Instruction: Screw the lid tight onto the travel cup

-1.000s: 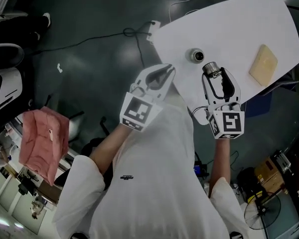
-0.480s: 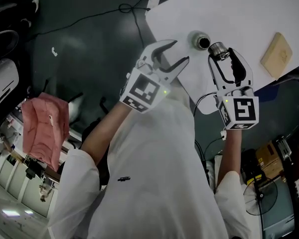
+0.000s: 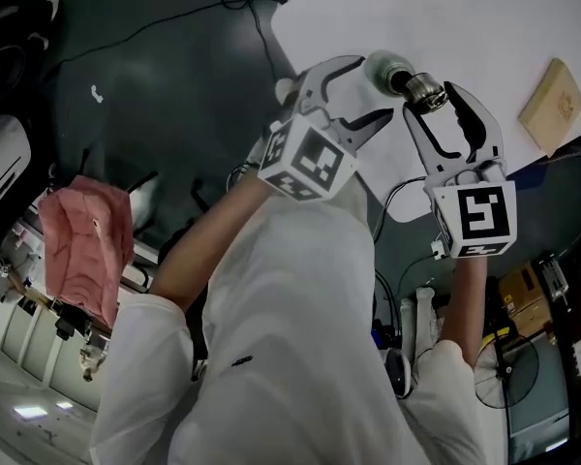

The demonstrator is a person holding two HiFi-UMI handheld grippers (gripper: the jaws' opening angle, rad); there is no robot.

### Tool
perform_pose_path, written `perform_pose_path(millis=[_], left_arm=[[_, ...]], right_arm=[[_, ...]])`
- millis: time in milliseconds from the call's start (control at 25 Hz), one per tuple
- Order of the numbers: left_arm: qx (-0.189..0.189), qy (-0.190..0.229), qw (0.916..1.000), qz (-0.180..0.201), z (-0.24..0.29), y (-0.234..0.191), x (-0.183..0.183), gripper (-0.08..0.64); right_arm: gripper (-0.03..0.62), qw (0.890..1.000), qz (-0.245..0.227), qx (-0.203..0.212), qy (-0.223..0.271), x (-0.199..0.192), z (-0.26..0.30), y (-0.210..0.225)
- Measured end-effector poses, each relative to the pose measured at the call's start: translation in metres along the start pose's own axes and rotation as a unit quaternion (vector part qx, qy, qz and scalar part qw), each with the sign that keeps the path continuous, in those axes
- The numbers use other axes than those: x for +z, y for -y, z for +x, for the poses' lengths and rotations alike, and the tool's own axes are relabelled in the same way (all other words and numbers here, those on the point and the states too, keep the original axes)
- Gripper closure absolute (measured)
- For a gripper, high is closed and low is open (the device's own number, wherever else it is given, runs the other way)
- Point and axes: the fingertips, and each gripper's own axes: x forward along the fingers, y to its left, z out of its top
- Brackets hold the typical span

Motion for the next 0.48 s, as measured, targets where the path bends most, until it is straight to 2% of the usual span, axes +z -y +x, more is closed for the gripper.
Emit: perform_pose_path(millis=[160, 360, 480], left_arm=[[-0.01, 0.0, 0.9993, 0.037, 0.02, 0.002, -0.009, 0.235], [-0.021, 0.006, 0.9984, 0.052, 0.041, 0.007, -0.02, 0.221], [-0.019, 0.012, 0.9966, 0.079, 0.054, 0.009, -0.021, 0.219]], right_arm=[[0.351, 1.0, -0.014, 0.009, -0.019, -0.006, 0.005, 0.001], [0.351, 0.999, -0.017, 0.015, -0.025, -0.013, 0.007, 0.002], [0.351, 0.999, -0.021, 0.02, -0.027, -0.017, 0.01, 0.003]])
